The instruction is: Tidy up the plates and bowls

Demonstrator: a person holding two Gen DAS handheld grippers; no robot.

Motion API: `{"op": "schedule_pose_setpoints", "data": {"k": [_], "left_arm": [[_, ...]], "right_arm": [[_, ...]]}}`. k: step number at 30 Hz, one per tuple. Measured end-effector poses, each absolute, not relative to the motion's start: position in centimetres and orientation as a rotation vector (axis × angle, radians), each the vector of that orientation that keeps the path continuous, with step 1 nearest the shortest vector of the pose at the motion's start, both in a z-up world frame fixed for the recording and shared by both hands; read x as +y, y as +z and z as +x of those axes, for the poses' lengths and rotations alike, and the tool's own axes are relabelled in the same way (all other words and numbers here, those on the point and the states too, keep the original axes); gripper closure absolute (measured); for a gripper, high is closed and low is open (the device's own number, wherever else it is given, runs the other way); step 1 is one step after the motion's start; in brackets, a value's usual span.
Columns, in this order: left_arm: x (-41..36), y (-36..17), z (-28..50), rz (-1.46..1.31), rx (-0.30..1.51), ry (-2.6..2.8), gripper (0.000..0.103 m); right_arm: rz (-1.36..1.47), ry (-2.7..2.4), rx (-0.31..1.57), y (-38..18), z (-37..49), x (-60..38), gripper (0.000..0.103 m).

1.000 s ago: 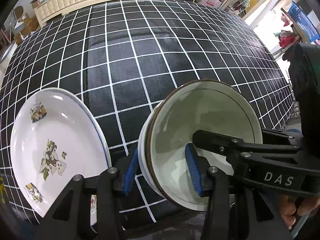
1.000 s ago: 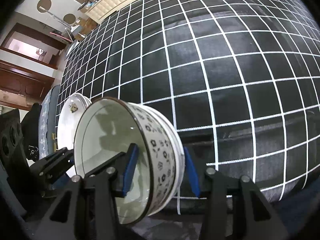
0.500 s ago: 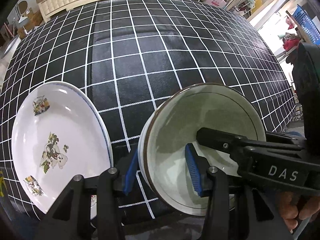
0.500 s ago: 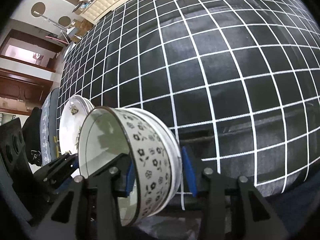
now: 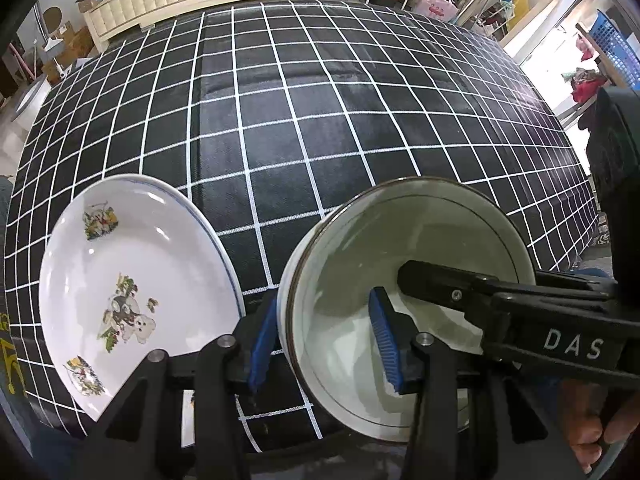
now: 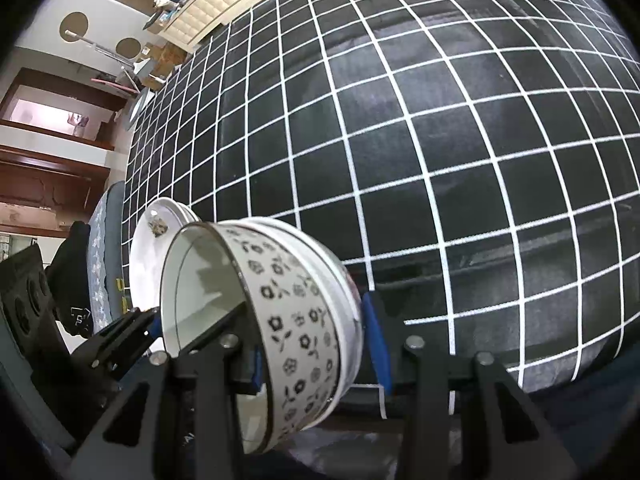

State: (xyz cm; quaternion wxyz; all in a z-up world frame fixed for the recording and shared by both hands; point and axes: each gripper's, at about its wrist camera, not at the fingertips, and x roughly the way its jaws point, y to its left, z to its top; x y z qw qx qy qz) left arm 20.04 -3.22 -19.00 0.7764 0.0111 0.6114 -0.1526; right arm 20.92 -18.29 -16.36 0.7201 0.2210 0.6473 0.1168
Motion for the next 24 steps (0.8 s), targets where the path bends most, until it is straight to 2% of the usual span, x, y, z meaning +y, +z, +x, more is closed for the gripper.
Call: {"op": "schedule_pose_setpoints", "data": {"k": [11, 24], "left_arm": [[-2.6, -15.7, 22.0, 0.022, 1.283, -0.300, 0.060], [5.1, -11.2, 24.2, -0.012, 1.235, -0.153, 0.062]], "right_arm": [[0.453, 0.293, 1.399, -13.6, 22.1, -16.1, 0.058], [0.360, 0.417, 1.405, -11.7, 24.5, -8.3, 0.061]]}}
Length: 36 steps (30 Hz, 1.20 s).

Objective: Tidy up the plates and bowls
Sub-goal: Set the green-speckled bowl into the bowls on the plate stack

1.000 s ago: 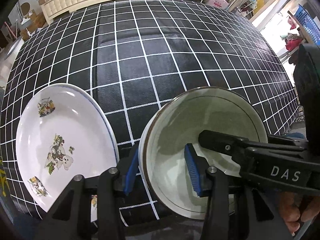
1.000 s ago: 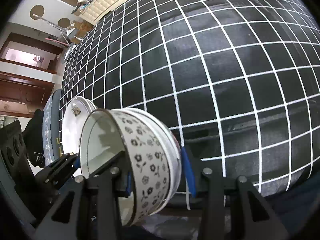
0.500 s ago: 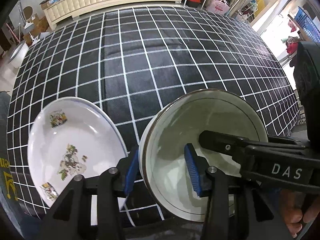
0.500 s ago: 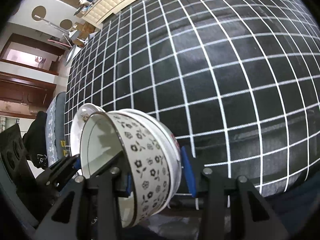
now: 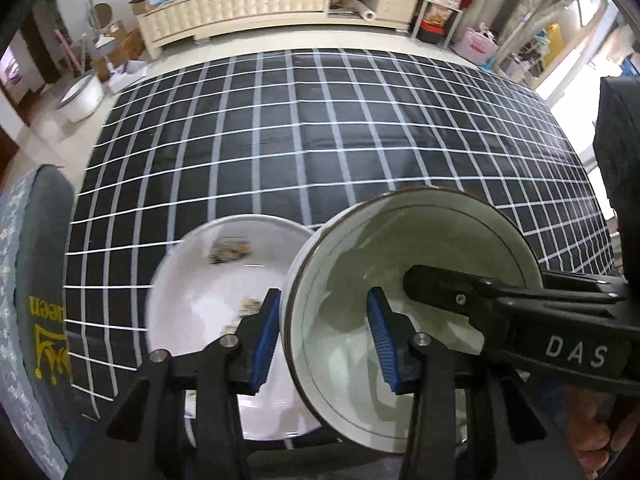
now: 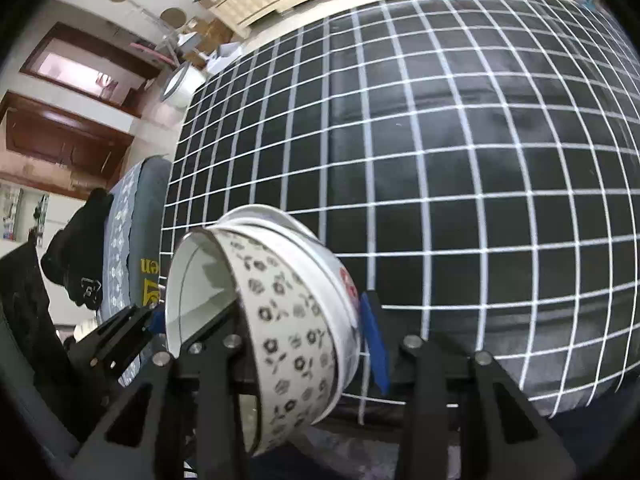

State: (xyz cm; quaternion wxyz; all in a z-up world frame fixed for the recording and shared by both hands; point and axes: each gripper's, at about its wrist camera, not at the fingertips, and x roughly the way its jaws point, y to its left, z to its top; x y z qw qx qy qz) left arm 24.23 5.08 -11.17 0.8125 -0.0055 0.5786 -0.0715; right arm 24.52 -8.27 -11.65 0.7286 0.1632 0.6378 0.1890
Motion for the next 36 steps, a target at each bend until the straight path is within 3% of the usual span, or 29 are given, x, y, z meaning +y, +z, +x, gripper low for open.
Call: {"op": "schedule_pose_setpoints", "data": {"k": [16, 36], "left_arm": [[10.4, -14.4, 23.5, -0.087, 1.300, -0.057, 0.062], [11.7, -15.5, 23.1, -0.105, 1.258, -0.066, 0.064]], "right_arm": [[0.310, 0.485, 1.522, -14.8, 25.0, -2.8, 0.061], [0.256, 0.518, 1.469, -15.0, 26.0, -2.3, 0.060]]}}
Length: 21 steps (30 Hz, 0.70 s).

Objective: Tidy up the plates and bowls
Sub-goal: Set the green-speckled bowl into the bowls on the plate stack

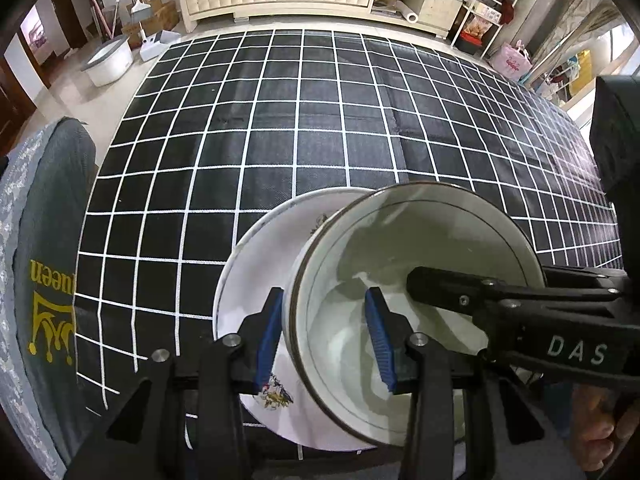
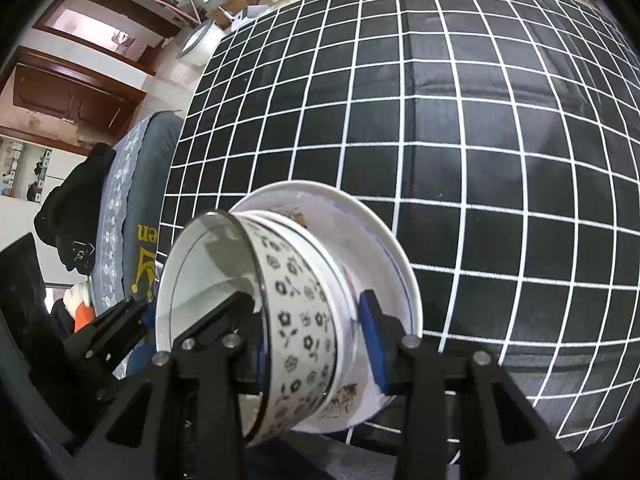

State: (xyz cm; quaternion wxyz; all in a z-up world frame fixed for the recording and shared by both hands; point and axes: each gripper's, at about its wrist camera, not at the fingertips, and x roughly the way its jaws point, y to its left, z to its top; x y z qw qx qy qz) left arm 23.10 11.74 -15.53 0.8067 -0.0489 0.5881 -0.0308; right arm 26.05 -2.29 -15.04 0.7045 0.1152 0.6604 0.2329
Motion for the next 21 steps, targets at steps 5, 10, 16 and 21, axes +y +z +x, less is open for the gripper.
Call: {"op": "schedule_pose_setpoints", "data": {"k": [5, 10, 16, 21], "left_arm": [[12.0, -15.6, 23.0, -0.119, 1.271, -0.067, 0.064], [11.7, -15.5, 22.6, -0.099, 1.248, -0.065, 0.064], [11.5, -15.3, 22.5, -0.028, 1.228, -0.038, 0.053], [11.5, -15.2, 22.3, 0.003, 1.207, -0.044, 0.053]], "right_arm": [[0.169, 0.529, 1.436, -14.5, 25.7, -2.1, 0.059], [0.069, 0.495, 1.360, -13.7, 25.1, -2.3, 0.042], [0.096, 0.486, 1.357, -14.4, 25.0, -2.8, 0.040], [0.088, 0.478, 1.338, -14.5, 24.8, -2.9, 0.040]]}}
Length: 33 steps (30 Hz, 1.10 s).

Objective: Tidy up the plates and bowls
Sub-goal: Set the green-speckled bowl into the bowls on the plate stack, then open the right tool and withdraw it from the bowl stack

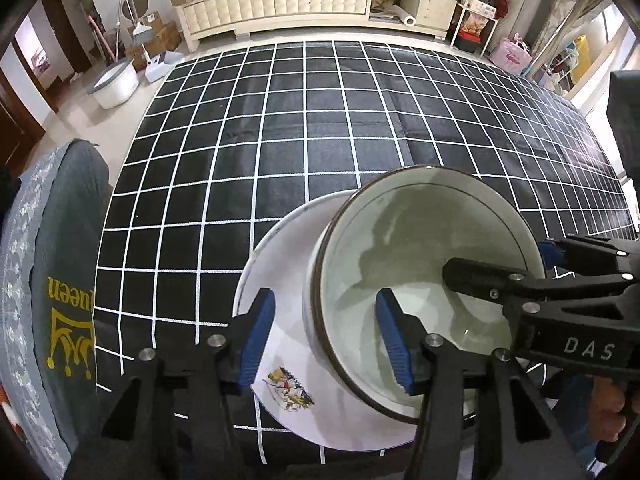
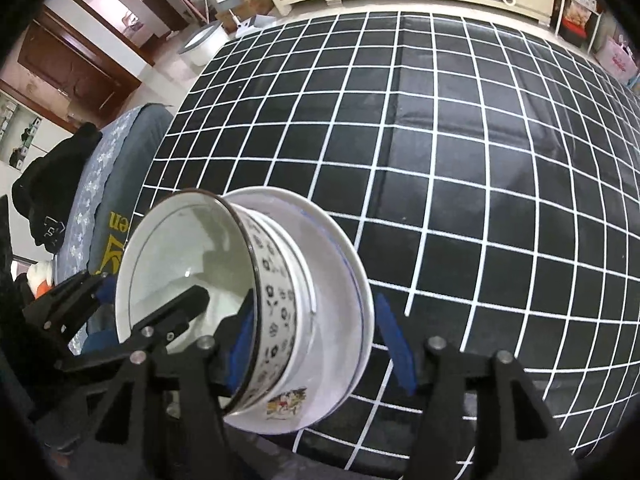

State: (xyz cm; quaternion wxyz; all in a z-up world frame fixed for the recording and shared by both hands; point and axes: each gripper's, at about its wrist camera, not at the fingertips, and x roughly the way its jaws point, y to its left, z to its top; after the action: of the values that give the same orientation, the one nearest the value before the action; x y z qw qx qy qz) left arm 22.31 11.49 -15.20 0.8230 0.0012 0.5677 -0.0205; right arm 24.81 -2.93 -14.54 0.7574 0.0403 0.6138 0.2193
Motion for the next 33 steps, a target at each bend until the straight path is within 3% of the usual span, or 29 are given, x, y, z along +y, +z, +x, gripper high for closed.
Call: {"op": "schedule_pose_setpoints", "data": {"k": [20, 30, 31, 33], "left_arm": [[11.5, -11.5, 20.9, -0.025, 1.084, -0.087, 0.053], [11.0, -7.2, 17.4, -0.029, 0.914, -0.058, 0.053], [10.9, -6.9, 17.1, -0.023, 0.898, -0.051, 0.051], [10.3, -6.0, 16.0, -0.001, 0.851, -0.031, 0.037]], "right_arm": [[0.033, 0.457, 1.133, -8.8, 22.3, -3.8, 0.040], [0.041, 0.393, 0.962, -5.3, 18.9, -6.4, 0.035], [0.033, 0.380, 0.939, -4.9, 18.4, -6.7, 0.035], [0.024, 0.352, 0.890, -4.2, 17.5, -7.3, 0.035]]}}
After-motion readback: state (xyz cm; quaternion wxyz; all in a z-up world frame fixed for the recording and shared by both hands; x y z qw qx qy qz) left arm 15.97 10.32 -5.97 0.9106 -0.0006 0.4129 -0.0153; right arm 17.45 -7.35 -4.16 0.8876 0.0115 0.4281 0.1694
